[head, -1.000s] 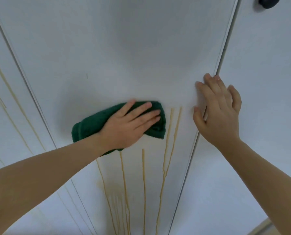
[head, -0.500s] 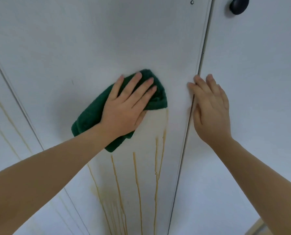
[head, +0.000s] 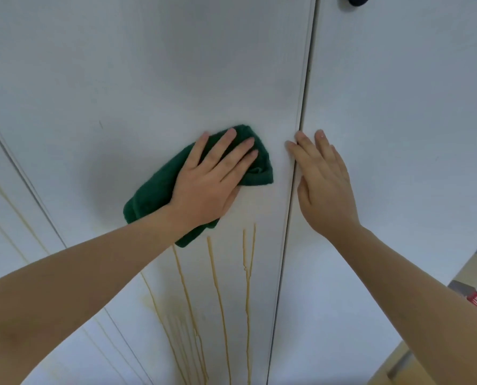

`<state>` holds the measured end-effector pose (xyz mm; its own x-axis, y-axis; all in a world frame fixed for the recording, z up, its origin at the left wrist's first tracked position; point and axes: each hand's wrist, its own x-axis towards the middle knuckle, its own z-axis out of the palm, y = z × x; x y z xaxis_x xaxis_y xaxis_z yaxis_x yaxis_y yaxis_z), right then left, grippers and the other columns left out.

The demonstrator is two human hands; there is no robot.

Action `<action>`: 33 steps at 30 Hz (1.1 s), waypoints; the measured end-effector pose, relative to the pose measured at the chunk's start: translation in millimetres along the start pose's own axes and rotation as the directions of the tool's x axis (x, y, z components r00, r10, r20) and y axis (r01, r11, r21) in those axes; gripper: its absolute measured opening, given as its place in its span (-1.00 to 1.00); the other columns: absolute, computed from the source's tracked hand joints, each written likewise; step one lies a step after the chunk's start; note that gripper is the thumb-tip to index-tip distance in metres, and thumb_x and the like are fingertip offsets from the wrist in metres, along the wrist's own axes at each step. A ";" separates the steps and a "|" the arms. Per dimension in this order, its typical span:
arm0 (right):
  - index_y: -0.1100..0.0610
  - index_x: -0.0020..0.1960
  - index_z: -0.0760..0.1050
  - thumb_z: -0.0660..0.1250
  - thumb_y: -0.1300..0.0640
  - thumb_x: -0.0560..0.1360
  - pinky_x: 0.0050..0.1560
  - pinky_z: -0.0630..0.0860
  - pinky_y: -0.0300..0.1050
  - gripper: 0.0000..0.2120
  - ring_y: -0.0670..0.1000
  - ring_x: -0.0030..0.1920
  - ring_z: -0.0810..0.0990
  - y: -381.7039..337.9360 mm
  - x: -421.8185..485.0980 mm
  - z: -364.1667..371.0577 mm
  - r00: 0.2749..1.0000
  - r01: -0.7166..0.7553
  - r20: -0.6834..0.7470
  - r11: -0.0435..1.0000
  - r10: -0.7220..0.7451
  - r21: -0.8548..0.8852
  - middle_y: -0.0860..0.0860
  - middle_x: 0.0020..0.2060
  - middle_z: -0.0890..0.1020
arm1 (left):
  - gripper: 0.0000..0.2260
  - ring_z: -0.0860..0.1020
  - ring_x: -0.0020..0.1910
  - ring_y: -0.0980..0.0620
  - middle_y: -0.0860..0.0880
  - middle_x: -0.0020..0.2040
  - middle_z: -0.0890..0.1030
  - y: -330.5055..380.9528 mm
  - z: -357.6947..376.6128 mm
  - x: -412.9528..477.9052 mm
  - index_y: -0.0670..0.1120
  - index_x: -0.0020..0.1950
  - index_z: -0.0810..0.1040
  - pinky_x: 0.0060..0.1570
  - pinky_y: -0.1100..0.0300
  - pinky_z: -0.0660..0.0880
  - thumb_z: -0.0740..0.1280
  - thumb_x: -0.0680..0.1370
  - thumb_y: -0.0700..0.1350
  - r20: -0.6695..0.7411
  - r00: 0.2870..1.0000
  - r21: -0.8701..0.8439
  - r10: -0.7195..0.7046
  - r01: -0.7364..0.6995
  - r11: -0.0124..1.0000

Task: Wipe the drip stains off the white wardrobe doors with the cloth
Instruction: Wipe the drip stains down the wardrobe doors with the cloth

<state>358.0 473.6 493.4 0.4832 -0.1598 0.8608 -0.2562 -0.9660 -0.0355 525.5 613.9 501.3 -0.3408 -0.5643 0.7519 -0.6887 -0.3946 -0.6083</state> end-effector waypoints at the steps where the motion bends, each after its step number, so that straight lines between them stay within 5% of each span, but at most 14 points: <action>1: 0.20 0.42 0.30 -0.02 0.29 0.48 0.43 0.02 0.00 -0.49 0.14 0.45 0.12 -1.1 -1.4 1.3 1.000 -0.010 0.001 1.000 0.010 0.009 0.13 0.42 0.34 | -0.63 0.29 0.37 -0.15 -0.11 0.35 0.46 5.9 1.5 8.4 -0.14 0.37 0.38 0.39 -0.14 0.11 0.18 0.57 -0.11 -0.029 0.998 0.004 -0.061 0.061 0.998; 4: 0.20 0.42 0.29 -0.01 0.32 0.46 0.42 0.08 0.05 -0.47 0.14 0.45 0.11 -5.2 -4.9 3.9 0.999 -0.036 -0.004 0.999 0.036 0.041 0.14 0.42 0.33 | -0.59 0.27 0.38 -0.13 -0.09 0.40 0.38 34.6 15.0 -10.8 -0.14 0.40 0.33 0.43 -0.12 0.02 0.16 0.56 -0.11 0.015 0.993 0.022 0.113 -0.114 0.993; 7: 0.19 0.44 0.28 -0.04 0.29 0.47 0.41 0.14 0.07 -0.46 0.14 0.45 0.12 -8.2 -15.3 3.1 0.999 -0.045 0.026 0.997 0.043 0.068 0.13 0.42 0.33 | -0.57 0.21 0.42 -0.11 -0.02 0.43 0.36 40.9 17.4 -60.7 -0.15 0.43 0.26 0.46 -0.10 -0.11 0.08 0.56 -0.11 0.215 0.867 -0.054 0.450 -0.449 0.892; 16: 0.18 0.44 0.27 0.02 0.33 0.46 0.36 0.24 0.14 -0.46 0.19 0.43 0.17 -8.1 -25.2 8.2 1.000 -0.022 0.000 1.000 0.022 0.000 0.17 0.42 0.32 | -0.61 0.29 0.39 -0.12 -0.07 0.41 0.37 23.5 7.8 -46.4 -0.13 0.40 0.34 0.39 -0.15 0.13 0.18 0.57 -0.12 0.072 0.979 -0.004 0.189 -0.189 0.982; 21: 0.15 0.38 0.28 0.03 0.32 0.44 0.33 0.26 0.18 -0.49 0.23 0.41 0.16 -21.1 -28.1 25.5 0.993 -0.066 -0.102 0.994 0.058 -0.081 0.23 0.40 0.33 | -0.62 0.25 0.40 -0.09 -0.03 0.37 0.44 71.8 27.9 -41.7 -0.13 0.40 0.33 0.45 -0.10 -0.04 0.04 0.60 -0.15 0.099 0.919 -0.100 0.382 -0.373 0.923; 33: 0.14 0.43 0.23 0.02 0.38 0.41 0.40 0.11 0.14 -0.41 0.27 0.44 0.16 -44.1 -29.9 42.8 0.976 -0.200 -0.125 0.966 0.181 -0.164 0.27 0.43 0.24 | -0.54 0.14 0.46 -0.14 -0.02 0.43 0.26 -17.7 18.1 -136.5 -0.15 0.46 0.21 0.46 -0.09 -0.06 0.10 0.56 -0.09 0.107 0.884 -0.100 0.455 -0.446 0.889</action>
<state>390.7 512.3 447.5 0.3203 -0.3048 0.8969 -0.4816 -0.8677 -0.1229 595.8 684.9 404.8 -0.5463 -0.7559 0.3607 -0.5247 -0.0267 -0.8509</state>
